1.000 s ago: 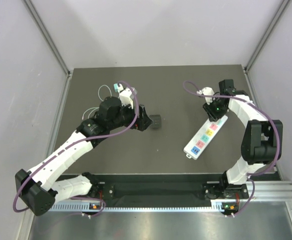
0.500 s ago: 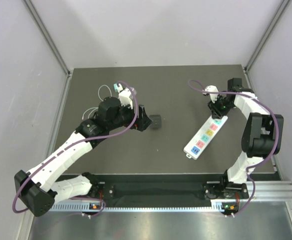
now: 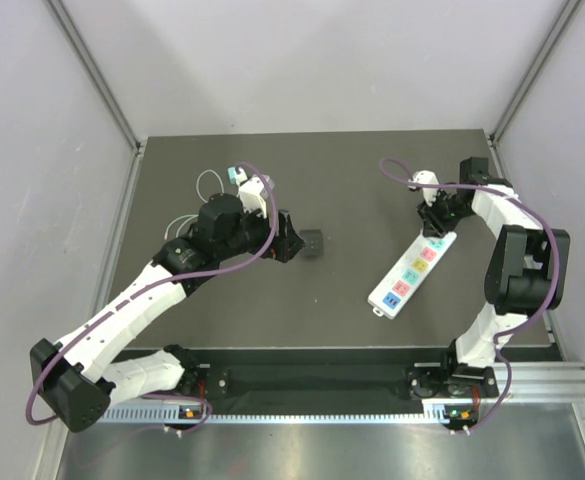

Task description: Insert the plug

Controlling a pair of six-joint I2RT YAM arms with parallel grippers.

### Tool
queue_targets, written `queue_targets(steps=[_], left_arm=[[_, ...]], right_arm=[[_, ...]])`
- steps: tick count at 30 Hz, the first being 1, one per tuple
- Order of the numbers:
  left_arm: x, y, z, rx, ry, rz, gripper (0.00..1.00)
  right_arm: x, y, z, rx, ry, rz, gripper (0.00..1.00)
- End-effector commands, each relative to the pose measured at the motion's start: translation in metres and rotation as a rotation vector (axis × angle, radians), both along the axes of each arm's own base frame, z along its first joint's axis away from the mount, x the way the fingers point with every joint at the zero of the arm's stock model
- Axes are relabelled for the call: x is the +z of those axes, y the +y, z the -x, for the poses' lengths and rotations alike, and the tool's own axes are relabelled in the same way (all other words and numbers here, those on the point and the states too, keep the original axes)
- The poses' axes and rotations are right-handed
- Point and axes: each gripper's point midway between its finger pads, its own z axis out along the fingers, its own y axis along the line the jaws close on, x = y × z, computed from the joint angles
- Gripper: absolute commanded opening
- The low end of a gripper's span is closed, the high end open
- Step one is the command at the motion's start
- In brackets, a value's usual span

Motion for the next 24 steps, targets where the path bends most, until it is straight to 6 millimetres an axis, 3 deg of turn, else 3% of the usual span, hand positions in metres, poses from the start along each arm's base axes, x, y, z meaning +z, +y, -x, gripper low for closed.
queue_targets(steps=[1,6,19,24], left_arm=[[0.008,-0.003,-0.006,-0.001,-0.039,0.020,0.94],[0.009,-0.002,-0.006,-0.002,-0.040,0.019,0.94],[0.010,-0.002,-0.005,-0.006,-0.042,0.021,0.94],[0.012,-0.003,-0.004,-0.009,-0.043,0.027,0.94]], right_arm=[[0.025,0.012,-0.004,0.050,-0.052,-0.054,0.00],[0.017,0.005,0.006,0.034,-0.034,-0.012,0.00],[0.005,0.005,0.004,0.031,-0.044,-0.018,0.00],[-0.017,0.009,0.012,0.028,-0.003,-0.050,0.00]])
